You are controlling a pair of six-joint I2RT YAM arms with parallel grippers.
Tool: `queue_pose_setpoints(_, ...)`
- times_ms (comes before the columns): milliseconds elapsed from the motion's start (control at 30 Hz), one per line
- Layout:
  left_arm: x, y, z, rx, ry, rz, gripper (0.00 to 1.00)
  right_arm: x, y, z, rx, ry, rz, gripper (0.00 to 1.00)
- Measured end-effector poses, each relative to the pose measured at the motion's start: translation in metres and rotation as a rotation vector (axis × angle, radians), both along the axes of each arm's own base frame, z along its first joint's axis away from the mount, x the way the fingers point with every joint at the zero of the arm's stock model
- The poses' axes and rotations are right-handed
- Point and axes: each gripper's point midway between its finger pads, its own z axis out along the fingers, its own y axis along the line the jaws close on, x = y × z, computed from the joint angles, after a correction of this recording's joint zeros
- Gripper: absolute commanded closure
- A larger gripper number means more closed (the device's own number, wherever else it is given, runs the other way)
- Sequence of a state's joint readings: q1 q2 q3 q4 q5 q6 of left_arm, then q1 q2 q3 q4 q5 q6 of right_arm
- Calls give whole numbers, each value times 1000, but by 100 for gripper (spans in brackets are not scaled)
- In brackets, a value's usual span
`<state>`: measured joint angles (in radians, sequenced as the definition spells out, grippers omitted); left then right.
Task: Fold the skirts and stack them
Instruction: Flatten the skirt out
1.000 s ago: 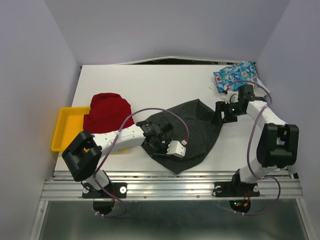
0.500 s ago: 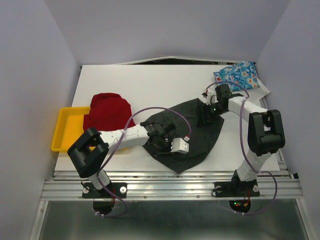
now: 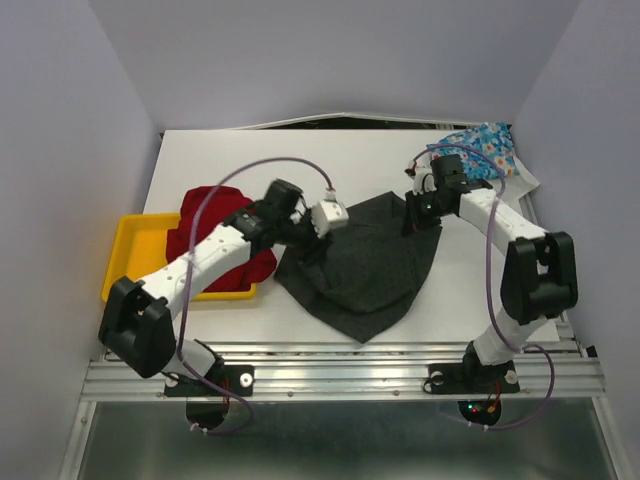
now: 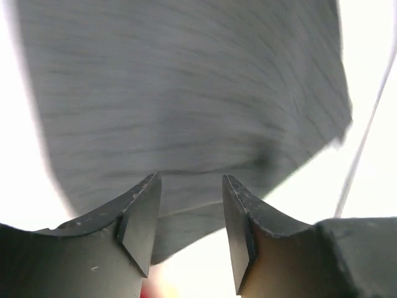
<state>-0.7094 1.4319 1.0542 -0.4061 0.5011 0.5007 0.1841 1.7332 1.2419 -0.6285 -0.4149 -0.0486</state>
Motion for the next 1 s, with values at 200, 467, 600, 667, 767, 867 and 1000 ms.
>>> queue_pose_setpoints(200,104,26,128,-270,-208,308,31,-16,-1,94,44,-299,72,99)
queue_pose_setpoints(467,181,-20,81,-206,-137,364,29,-35,-23,60,-86,-206,85,99)
queue_pose_setpoints(600,182,-11,-8,-56,8,409,30,-31,-38,68,-159,-241,35,99)
queue_pose_setpoints(667,169,0,-36,-19,67,420,30,-23,-46,81,-185,-276,-18,99)
queue_pose_setpoints(767,138,22,-53,-12,130,435,31,-4,-54,101,-200,-343,-95,99)
queue_pose_setpoints(867,109,48,-40,-34,138,462,32,27,-53,121,-178,-411,-160,99)
queue_pose_setpoints(1000,102,60,7,-122,21,464,32,80,-38,126,-105,-428,-227,99)
